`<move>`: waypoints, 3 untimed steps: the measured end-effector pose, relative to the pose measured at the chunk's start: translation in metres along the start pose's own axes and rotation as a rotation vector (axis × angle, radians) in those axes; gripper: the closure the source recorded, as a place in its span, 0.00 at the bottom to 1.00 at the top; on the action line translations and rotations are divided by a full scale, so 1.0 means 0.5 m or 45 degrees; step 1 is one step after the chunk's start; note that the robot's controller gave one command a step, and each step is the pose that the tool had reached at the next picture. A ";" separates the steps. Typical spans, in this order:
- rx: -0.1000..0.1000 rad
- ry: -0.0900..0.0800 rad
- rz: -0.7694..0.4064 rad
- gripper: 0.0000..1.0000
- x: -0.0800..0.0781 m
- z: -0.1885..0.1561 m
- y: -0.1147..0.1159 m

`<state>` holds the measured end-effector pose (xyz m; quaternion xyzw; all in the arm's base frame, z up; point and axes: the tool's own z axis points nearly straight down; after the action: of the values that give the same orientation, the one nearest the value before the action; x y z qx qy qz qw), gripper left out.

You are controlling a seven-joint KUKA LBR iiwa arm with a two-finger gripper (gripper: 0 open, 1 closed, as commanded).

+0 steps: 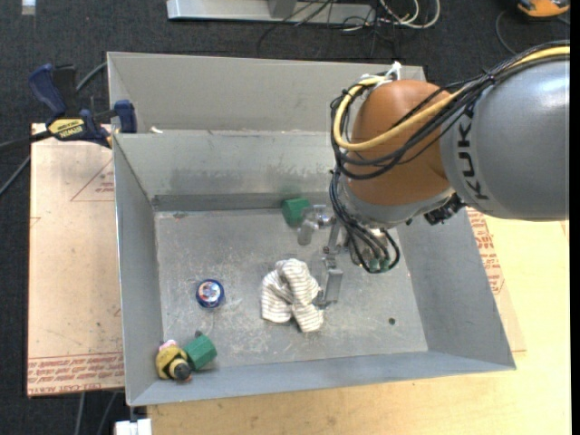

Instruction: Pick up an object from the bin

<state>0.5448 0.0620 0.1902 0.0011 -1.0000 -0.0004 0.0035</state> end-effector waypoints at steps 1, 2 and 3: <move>-0.001 -0.010 0.003 0.00 -0.003 -0.009 -0.001; -0.001 -0.009 -0.107 0.00 0.063 0.140 0.018; -0.002 -0.018 -0.314 1.00 0.070 0.229 0.003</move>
Offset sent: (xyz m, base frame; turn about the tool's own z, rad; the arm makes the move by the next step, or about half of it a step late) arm -0.0488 0.0133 -0.1057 -0.1266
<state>0.5090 0.0633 0.0758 0.1242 -0.9922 -0.0018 -0.0037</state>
